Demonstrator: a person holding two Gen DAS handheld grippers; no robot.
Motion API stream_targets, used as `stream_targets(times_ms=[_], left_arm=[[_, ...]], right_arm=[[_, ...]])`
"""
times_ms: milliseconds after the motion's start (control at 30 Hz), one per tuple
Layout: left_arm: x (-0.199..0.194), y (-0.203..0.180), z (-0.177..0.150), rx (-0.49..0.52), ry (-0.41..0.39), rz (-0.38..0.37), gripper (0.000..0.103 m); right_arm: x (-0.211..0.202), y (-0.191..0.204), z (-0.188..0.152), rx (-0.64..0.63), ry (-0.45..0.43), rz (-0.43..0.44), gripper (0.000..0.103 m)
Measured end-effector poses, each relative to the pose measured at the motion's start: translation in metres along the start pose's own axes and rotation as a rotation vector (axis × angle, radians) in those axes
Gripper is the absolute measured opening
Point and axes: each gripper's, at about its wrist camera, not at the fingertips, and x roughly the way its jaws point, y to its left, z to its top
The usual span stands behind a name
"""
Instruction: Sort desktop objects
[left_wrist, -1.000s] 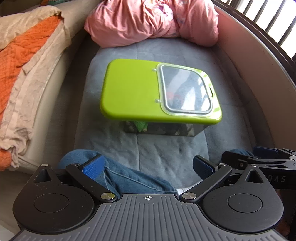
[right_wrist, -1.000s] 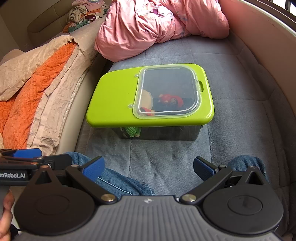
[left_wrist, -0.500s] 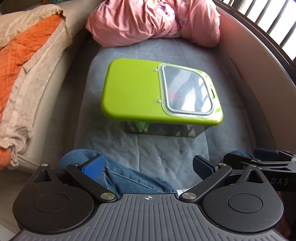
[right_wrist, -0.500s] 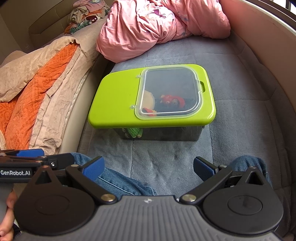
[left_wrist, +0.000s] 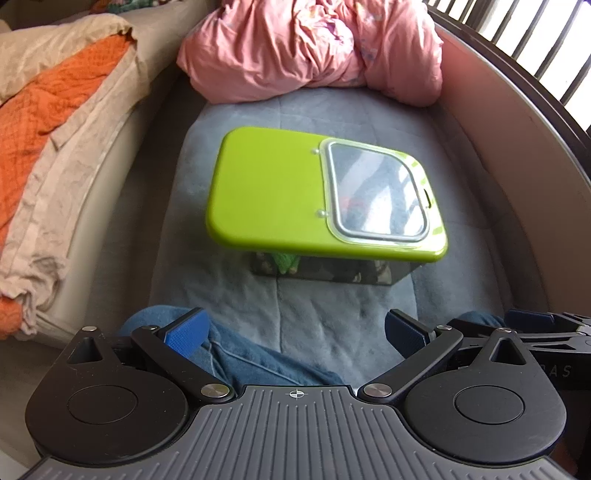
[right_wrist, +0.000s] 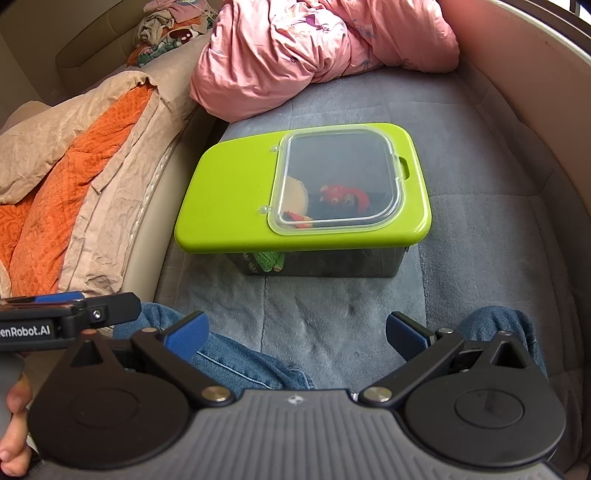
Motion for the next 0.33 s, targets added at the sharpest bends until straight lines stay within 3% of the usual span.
stream_targets(times_ms=[333], left_arm=[[-0.0097,-0.0056,-0.0029,0.055,-0.111,0.044,0.103]], right_arm=[[0.0017,-0.0014,-0.0013,0.001,0.007,0.007,0.103]])
